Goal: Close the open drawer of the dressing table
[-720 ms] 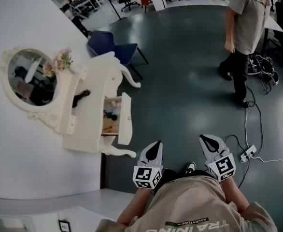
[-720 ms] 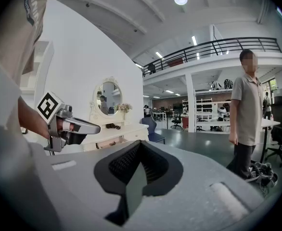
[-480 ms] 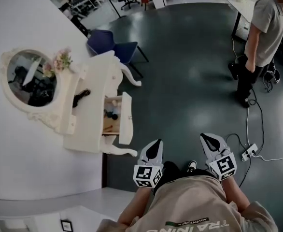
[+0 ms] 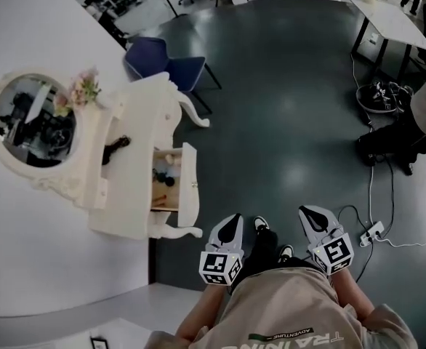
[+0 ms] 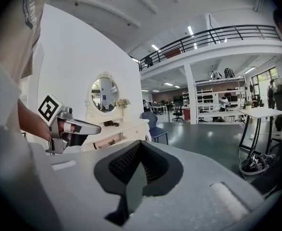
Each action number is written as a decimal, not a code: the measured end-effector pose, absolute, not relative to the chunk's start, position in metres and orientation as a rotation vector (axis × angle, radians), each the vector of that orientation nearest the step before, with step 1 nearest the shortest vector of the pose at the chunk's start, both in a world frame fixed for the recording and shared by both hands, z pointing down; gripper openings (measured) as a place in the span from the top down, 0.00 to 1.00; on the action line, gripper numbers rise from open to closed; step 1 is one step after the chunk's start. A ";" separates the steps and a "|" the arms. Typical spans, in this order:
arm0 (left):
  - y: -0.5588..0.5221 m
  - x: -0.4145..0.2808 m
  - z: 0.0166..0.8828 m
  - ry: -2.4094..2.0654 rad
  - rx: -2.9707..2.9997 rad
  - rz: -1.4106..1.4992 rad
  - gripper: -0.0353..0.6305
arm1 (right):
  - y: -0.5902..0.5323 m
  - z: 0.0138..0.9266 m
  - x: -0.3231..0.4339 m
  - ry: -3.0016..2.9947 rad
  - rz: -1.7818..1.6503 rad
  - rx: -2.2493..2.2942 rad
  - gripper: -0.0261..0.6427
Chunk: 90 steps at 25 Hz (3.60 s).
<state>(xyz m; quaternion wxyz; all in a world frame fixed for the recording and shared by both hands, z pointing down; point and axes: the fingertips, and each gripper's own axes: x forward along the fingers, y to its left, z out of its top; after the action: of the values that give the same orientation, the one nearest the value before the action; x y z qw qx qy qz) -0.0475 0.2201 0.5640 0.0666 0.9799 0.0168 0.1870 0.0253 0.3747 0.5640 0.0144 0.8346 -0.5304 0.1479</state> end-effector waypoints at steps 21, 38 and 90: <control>0.041 0.024 0.537 -0.182 2.921 0.446 0.92 | 0.159 0.511 0.121 -1.845 0.329 2.363 0.96; -0.037 0.043 0.544 -0.617 2.730 0.393 0.92 | 0.043 0.524 0.168 -2.159 0.396 2.038 0.96; -0.026 -0.087 0.776 -1.345 1.738 0.712 0.92 | -0.151 0.528 0.106 -2.570 0.246 0.992 0.96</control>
<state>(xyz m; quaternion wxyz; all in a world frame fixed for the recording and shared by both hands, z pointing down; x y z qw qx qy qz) -0.0872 -0.0258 0.7763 0.4037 0.6884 -0.5326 0.2820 0.1059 -0.1511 0.5285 0.1868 0.3523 -0.9129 0.0872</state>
